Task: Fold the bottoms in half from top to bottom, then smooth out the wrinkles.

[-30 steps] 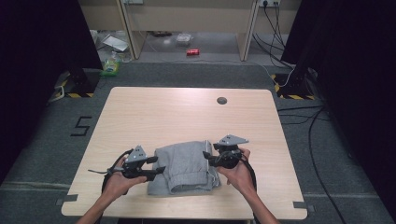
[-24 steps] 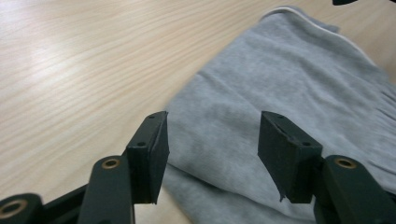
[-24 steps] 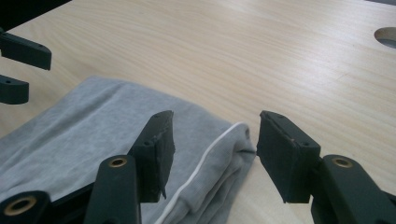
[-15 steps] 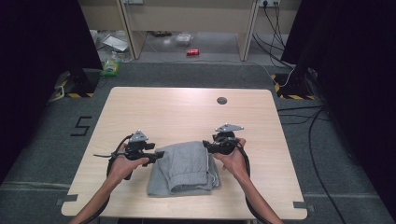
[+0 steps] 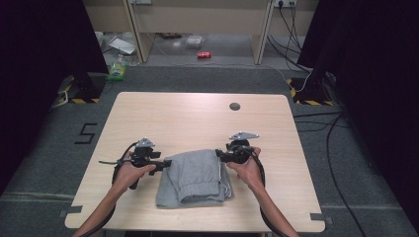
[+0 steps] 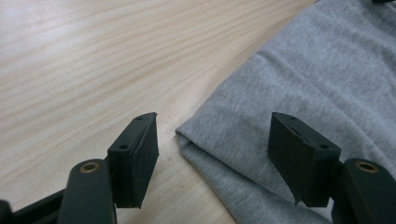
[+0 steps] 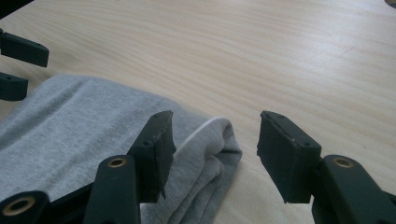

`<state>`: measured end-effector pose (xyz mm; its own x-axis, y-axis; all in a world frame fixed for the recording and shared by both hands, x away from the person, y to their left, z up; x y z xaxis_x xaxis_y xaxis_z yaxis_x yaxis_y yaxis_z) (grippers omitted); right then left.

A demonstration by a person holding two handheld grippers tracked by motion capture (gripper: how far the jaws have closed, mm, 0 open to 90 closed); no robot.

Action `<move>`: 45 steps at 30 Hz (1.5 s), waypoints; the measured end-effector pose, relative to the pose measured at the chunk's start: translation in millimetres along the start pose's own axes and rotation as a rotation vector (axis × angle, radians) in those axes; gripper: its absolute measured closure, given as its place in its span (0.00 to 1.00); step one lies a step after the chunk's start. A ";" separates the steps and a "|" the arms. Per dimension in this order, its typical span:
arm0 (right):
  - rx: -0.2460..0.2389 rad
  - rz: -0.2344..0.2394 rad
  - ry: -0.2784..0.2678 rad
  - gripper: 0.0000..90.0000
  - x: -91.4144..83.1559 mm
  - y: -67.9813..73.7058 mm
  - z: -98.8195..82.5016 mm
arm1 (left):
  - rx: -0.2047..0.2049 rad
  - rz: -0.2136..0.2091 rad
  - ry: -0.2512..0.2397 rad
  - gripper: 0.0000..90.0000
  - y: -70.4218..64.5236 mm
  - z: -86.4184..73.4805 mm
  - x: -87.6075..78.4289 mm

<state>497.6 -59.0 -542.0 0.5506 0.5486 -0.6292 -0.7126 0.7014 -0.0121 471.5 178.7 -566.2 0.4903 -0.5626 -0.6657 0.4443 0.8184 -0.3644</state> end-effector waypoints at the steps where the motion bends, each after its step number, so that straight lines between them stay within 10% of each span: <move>1: -0.001 0.005 0.006 0.50 2.0 0.8 -1.0 | 0.000 0.000 0.002 0.37 0.4 -0.9 1.6; 14: 0.027 0.029 0.009 0.51 10.8 -0.6 -2.8 | 0.020 0.020 0.010 0.42 5.4 -7.9 8.8; 35: 0.089 0.097 0.048 0.73 24.5 5.2 -23.6 | 0.078 0.009 -0.050 0.88 4.9 -11.0 9.2; 45: 0.116 0.053 0.021 0.80 31.7 -20.4 -15.3 | 0.102 0.062 -0.068 0.90 3.8 12.0 30.6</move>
<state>522.9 -62.9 -573.6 0.5029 0.5775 -0.6430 -0.6847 0.7203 0.1114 497.2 163.2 -580.1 0.5673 -0.5206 -0.6381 0.4834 0.8378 -0.2537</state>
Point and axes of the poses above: each handheld gripper's, and its own axes: x roughly forward along the jaws, z roughly out of its top, y roughly to its left, the point moved 10 cm from there along x, roughly forward along the jaws, and after that the axes turned 13 degrees about -x, right-handed, at the moved point
